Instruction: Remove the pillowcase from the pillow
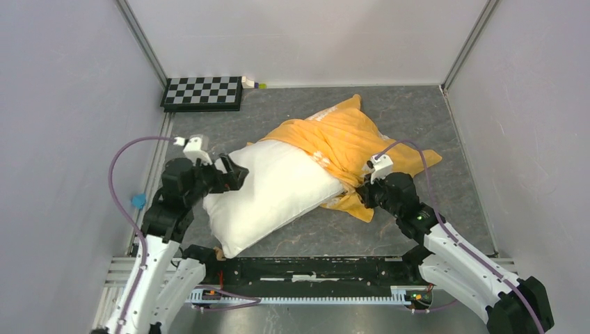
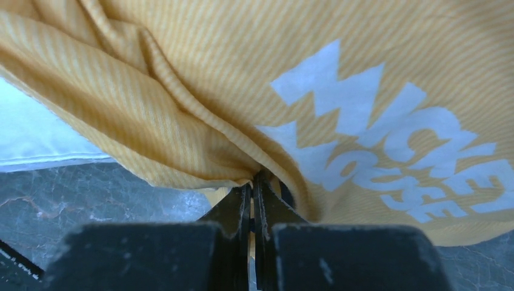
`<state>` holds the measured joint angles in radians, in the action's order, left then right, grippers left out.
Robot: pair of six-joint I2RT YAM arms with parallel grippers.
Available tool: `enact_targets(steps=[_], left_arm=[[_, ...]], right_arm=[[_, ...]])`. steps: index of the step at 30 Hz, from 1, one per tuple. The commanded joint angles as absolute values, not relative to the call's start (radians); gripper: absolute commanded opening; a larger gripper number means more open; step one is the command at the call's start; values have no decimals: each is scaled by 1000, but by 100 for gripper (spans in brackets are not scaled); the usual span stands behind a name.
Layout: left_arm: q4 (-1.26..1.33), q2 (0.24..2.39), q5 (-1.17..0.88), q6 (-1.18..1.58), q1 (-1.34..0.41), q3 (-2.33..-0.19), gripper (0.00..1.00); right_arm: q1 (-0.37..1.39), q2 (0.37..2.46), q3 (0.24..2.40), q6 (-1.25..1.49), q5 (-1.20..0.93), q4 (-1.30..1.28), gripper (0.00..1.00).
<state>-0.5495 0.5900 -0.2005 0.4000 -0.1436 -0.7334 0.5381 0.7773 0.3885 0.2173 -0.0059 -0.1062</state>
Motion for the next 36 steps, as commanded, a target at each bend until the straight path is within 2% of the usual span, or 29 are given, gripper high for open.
enact_targets(steps=[1,5,11,14,18,27,30,33,34,36], left_arm=[[-584,689,60,257,-430,-875,100],[-565,805,219,262,-661,-922,100],[-642,1011,582,195,-981,-1038,100],[-646,1096,667,170,-1107,-1085,100],[-658,1161,661,172,-1167,-1133,100],[-643,1349,676,183,-1186,-1127,100],[-696,1428,761,266,-1181,-1142,100],[-732,1453,732,333,-1142,-1137,100],[-717,1444,704,338,-1128,-1120,96],[-678,1408,663,353,-1096,-1069,72]], right_arm=[[535,751,438,202,-82,-47,0],[535,757,457,191,-96,-54,0],[536,754,473,171,-96,-84,0],[535,736,464,171,-92,-87,0],[535,719,456,181,-95,-84,0],[536,710,462,188,-112,-75,0],[535,716,466,194,-121,-73,0],[536,720,471,198,-120,-73,0],[535,721,473,201,-117,-73,0],[535,722,471,204,-101,-73,0]])
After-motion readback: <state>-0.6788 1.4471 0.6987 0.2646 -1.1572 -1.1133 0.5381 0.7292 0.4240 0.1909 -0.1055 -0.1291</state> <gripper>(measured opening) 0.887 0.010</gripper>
